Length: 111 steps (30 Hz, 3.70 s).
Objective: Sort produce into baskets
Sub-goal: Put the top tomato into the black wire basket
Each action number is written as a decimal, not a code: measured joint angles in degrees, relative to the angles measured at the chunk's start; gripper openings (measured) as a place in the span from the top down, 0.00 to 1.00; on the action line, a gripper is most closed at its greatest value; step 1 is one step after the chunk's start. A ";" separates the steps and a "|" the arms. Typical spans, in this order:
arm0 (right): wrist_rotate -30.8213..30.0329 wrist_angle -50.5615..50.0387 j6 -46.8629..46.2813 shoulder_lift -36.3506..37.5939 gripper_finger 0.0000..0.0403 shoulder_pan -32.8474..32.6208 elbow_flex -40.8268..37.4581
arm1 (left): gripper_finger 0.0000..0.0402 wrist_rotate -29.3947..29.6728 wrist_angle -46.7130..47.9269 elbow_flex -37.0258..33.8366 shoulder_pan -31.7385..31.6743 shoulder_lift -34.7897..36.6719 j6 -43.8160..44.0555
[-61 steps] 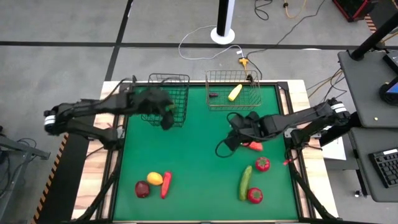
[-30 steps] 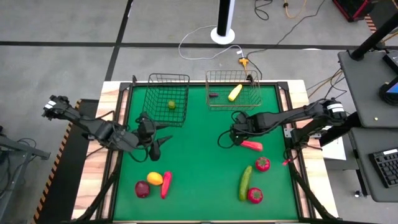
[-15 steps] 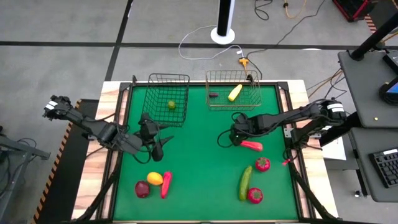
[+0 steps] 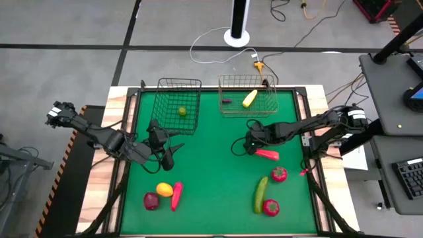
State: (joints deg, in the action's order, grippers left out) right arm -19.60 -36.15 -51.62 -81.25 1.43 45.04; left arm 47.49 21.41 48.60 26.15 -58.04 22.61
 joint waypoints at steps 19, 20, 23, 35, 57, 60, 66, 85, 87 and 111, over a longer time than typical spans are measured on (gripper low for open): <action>2.86 28.60 21.11 6.21 0.31 -6.96 1.09 | 0.48 -3.82 -10.58 -7.54 0.00 -1.78 -2.02; 3.64 31.74 23.75 6.27 0.31 -7.82 1.09 | 0.48 -4.69 -13.36 -8.65 0.00 -1.88 -2.28; 4.64 38.93 30.84 5.60 0.31 -10.12 1.09 | 0.48 -5.11 -21.26 -11.76 0.04 -1.91 -2.62; 11.73 59.68 44.07 -1.96 0.30 -12.44 1.25 | 0.43 -10.07 -43.74 -18.31 0.00 -6.64 -12.87; 15.70 68.20 47.19 -4.74 0.30 -12.41 1.31 | 0.32 -11.11 -65.89 -15.18 -0.60 -25.06 -20.66; 15.70 68.19 47.19 -4.74 0.30 -12.41 1.31 | 0.31 -10.68 -66.03 -14.46 -1.15 -26.17 -20.59; 15.70 68.18 47.17 -4.72 0.30 -12.41 1.31 | 0.29 -10.87 -65.99 -12.64 -1.65 -28.25 -20.59; 15.57 67.54 47.58 -4.63 0.29 -12.39 1.22 | 0.36 -10.61 -65.96 -11.13 -2.91 -30.86 -22.86; 15.57 67.55 47.51 -4.64 0.28 -12.39 1.22 | 0.42 -10.63 -65.97 -11.13 -2.91 -30.85 -23.00; 9.50 58.69 45.31 6.63 0.11 -11.54 1.38 | 0.48 6.26 -18.76 -6.23 -6.03 -7.30 -24.15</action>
State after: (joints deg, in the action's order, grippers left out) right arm -10.10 22.54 -6.31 -74.62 -10.11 46.41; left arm 53.75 2.65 42.37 20.13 -65.34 -1.54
